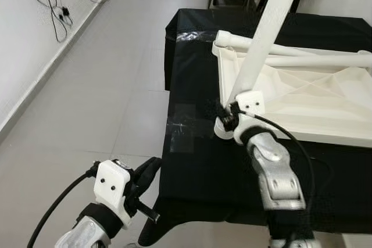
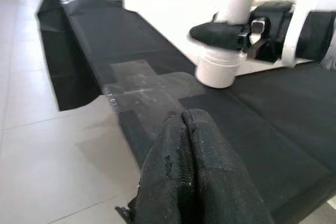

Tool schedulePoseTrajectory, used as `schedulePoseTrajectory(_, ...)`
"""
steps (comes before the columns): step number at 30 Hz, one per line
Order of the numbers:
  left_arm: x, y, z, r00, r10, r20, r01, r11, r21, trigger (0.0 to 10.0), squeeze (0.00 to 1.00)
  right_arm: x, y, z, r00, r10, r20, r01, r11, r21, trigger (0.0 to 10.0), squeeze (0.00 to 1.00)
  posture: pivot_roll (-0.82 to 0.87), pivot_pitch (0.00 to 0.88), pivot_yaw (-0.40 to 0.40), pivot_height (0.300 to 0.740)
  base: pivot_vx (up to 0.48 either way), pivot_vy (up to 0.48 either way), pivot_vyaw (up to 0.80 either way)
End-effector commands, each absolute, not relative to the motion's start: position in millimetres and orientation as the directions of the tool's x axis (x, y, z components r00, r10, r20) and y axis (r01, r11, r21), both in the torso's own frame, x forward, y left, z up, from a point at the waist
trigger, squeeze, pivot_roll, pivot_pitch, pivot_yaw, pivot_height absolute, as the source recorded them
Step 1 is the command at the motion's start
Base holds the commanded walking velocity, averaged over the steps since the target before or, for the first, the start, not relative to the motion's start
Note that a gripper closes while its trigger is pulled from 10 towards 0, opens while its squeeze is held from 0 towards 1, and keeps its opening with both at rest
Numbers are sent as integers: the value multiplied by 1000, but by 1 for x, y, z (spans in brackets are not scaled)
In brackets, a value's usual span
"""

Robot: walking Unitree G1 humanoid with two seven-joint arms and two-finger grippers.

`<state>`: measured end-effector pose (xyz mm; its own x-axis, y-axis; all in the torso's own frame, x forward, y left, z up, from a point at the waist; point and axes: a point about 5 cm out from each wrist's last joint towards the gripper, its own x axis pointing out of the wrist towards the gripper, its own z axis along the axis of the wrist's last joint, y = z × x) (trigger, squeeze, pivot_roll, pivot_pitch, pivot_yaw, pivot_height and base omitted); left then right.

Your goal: Building children table

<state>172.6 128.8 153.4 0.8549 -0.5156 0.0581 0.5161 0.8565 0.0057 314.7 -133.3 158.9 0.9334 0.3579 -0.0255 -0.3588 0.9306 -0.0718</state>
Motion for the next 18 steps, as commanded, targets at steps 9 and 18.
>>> schedulePoseTrajectory(9,172,125,147,853,-521,32,521,853,-5,10000,0,339,-154,187,539,842,-7,-840,537,-81,10000,0,157,151,-86,740,0,0,0)
schedulePoseTrajectory(18,172,123,147,852,-522,32,522,853,-6,10000,0,362,-157,199,498,867,-11,-867,498,-28,10000,0,171,147,-89,740,0,0,0)
